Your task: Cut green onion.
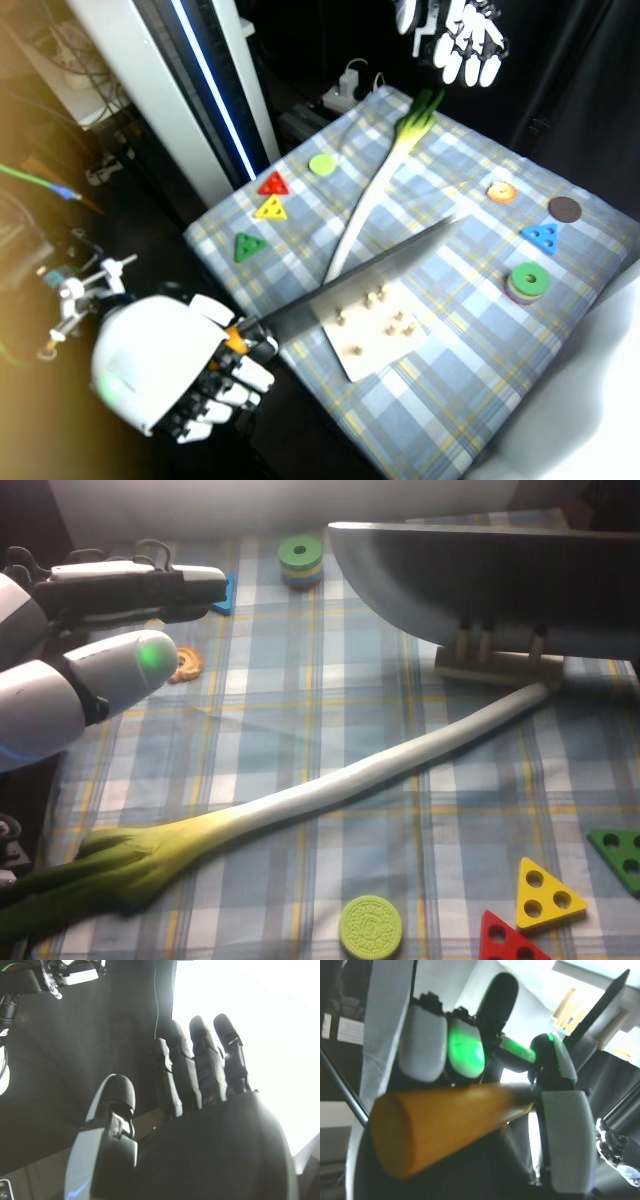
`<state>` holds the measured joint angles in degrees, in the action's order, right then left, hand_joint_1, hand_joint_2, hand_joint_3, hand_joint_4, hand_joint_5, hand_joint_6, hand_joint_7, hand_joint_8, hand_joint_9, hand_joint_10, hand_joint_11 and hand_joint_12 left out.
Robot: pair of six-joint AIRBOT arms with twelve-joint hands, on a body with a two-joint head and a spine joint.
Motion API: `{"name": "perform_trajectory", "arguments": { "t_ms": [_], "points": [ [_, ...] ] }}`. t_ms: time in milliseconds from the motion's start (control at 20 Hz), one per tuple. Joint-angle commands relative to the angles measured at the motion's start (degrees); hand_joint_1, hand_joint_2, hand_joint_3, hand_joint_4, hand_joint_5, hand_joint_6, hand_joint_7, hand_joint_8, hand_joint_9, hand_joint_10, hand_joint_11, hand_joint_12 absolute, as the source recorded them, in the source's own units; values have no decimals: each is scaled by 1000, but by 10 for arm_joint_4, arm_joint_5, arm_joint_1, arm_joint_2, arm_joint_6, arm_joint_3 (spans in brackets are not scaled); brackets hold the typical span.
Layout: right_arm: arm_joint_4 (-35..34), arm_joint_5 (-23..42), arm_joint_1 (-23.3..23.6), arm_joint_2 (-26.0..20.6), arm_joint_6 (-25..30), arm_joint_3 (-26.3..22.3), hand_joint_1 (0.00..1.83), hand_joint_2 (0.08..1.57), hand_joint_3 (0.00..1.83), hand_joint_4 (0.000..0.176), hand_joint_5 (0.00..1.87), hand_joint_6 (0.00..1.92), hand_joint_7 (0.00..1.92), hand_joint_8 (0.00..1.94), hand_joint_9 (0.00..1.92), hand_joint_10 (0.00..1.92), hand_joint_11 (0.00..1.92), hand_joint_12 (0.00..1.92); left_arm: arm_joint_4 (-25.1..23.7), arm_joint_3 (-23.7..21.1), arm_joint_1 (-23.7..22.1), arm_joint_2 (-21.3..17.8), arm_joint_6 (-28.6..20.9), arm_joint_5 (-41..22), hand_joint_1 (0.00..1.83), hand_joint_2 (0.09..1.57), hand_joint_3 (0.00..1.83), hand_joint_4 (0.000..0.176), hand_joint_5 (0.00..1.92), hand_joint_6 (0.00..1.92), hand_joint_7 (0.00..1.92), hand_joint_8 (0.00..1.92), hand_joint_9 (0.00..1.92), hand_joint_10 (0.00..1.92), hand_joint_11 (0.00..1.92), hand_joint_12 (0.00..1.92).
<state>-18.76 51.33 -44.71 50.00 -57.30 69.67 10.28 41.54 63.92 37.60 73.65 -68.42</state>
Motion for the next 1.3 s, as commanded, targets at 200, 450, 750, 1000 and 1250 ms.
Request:
{"name": "perform_trajectory", "arguments": {
  "t_ms": [200, 450, 750, 1000, 1250],
  "points": [
    [25, 103, 44, -10, 5, -4, 713, 1389, 0, 0, 1282, 1921, 1476, 1941, 1555, 1921, 1561, 1921, -11, 4, -11, 0, -6, -60, 416, 1363, 1, 76, 631, 0, 628, 5, 432, 2, 0, 902],
    [52, 136, 62, -25, 5, -18, 711, 1373, 0, 0, 1300, 1921, 1481, 1941, 1565, 1921, 1565, 1921, -23, 10, -17, 4, -7, -35, 459, 1347, 0, 83, 605, 0, 614, 0, 428, 0, 0, 866],
    [105, 235, 63, -49, 5, -68, 671, 1356, 0, 0, 1246, 1921, 1472, 1941, 1531, 1921, 1548, 1921, -29, 13, -24, 8, -7, -4, 452, 1337, 1, 98, 615, 2, 595, 1, 404, 3, 0, 848],
    [123, 279, 49, -40, 5, -98, 831, 1385, 3, 0, 1075, 1921, 1308, 1941, 1446, 1921, 1478, 1921, -30, 13, -24, 9, -7, 6, 474, 1336, 0, 93, 626, 8, 620, 7, 461, 6, 0, 908],
    [105, 280, 10, -21, 14, -105, 783, 1373, 0, 114, 1011, 1921, 1253, 1941, 1375, 1921, 1393, 1921, -53, 12, -28, 10, -18, 39, 508, 1304, 0, 114, 706, 9, 674, 6, 493, 5, 0, 948]
  ]
}}
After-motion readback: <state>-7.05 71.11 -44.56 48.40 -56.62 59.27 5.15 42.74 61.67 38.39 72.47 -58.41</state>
